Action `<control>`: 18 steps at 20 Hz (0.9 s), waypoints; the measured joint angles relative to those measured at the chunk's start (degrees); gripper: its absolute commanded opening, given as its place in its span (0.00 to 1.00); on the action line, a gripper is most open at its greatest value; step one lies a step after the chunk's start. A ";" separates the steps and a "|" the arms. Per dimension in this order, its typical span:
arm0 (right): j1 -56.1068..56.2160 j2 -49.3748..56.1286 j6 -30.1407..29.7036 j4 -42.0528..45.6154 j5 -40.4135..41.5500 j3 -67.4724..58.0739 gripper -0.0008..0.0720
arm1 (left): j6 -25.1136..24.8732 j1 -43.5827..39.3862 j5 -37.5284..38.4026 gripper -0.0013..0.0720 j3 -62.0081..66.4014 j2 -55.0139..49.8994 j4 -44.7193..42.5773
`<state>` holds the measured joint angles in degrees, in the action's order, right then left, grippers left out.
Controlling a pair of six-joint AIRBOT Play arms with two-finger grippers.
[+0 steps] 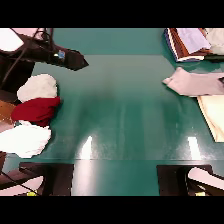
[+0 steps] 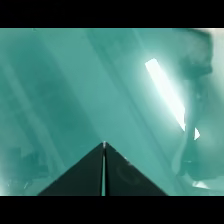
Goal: Fold the shirts.
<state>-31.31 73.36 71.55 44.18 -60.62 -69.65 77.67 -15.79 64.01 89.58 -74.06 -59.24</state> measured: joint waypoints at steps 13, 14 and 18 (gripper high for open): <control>-8.74 2.73 0.33 -3.45 -6.12 -20.61 0.03 | 0.42 -2.19 0.55 0.05 -0.02 -2.91 0.15; -9.44 2.19 0.83 -2.23 -7.02 -20.98 0.03 | 0.42 -2.19 0.61 0.05 -0.02 -2.91 0.15; -11.32 -0.48 2.89 4.13 -10.86 -19.76 0.03 | 0.24 -2.19 0.70 0.05 -0.02 -2.95 -0.02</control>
<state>-42.63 72.88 74.43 48.31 -71.48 -89.41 77.91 -17.98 64.71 89.56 -77.01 -59.27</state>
